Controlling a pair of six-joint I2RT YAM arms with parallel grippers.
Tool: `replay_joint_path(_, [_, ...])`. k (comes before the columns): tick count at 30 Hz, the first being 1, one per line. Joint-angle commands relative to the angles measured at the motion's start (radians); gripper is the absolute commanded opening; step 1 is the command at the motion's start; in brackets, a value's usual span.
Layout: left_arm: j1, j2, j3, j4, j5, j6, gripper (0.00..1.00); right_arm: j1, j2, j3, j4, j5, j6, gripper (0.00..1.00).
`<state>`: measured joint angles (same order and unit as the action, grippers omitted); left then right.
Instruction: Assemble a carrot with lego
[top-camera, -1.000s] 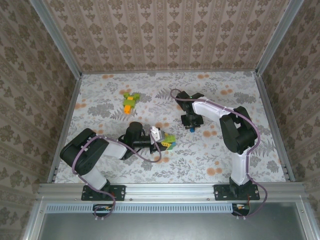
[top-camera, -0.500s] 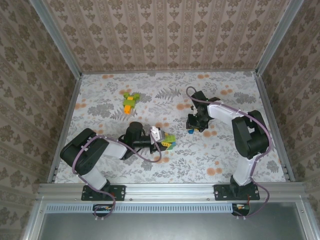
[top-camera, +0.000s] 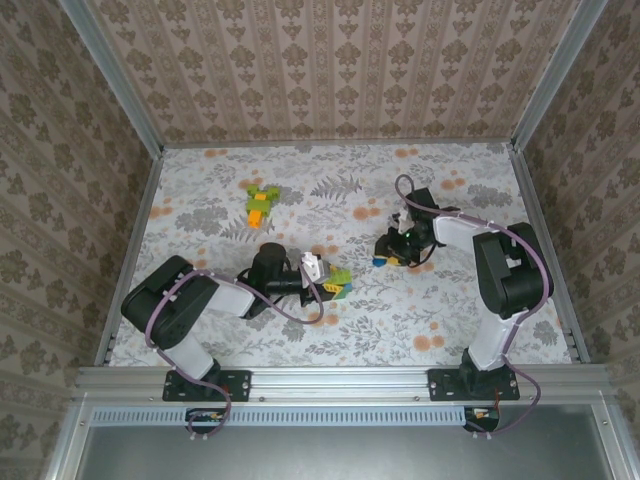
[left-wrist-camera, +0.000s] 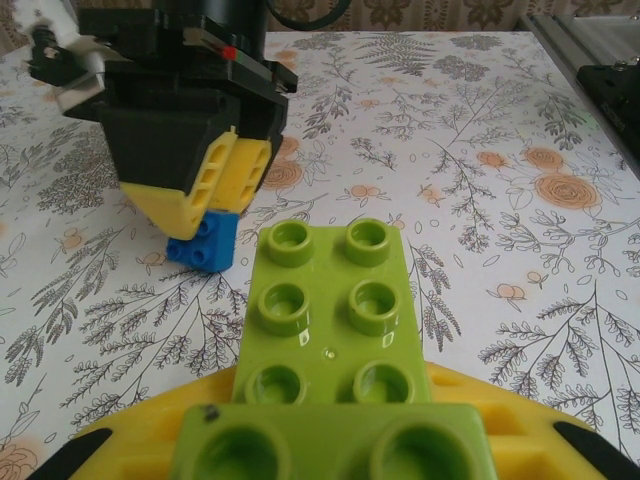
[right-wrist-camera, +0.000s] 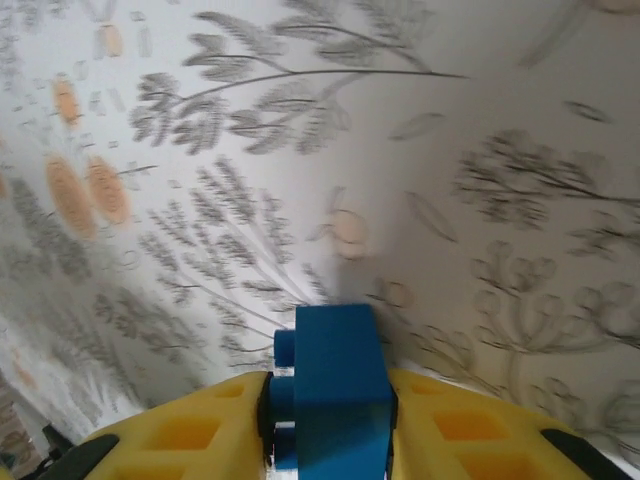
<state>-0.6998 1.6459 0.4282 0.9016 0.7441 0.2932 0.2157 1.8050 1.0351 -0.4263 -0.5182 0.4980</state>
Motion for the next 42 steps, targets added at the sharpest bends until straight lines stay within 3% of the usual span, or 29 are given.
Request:
replay_joint_path(1, [-0.003, 0.043, -0.010, -0.128, -0.047, 0.034, 0.28, -0.008, -0.030, -0.025, -0.088, 0.100, -0.046, 0.40])
replay_joint_path(10, [-0.003, 0.045, -0.005, -0.134, -0.048, 0.034, 0.28, -0.005, -0.073, 0.005, -0.205, 0.267, -0.092, 0.51])
replay_joint_path(19, [-0.002, 0.048, -0.001, -0.138, -0.049, 0.035, 0.28, 0.011, -0.110, 0.040, -0.263, 0.297, -0.108, 0.47])
replay_joint_path(29, [-0.002, 0.048, -0.001, -0.139, -0.046, 0.035, 0.28, 0.154, -0.088, 0.210, -0.453, 0.533, -0.099, 0.49])
replay_joint_path(34, [-0.003, 0.046, -0.004, -0.138, -0.043, 0.035, 0.28, 0.218, -0.044, 0.273, -0.551, 0.716, -0.074, 0.49])
replay_joint_path(42, [-0.003, 0.046, -0.003, -0.137, -0.042, 0.035, 0.28, 0.292, 0.003, 0.274, -0.568, 0.810, -0.038, 0.59])
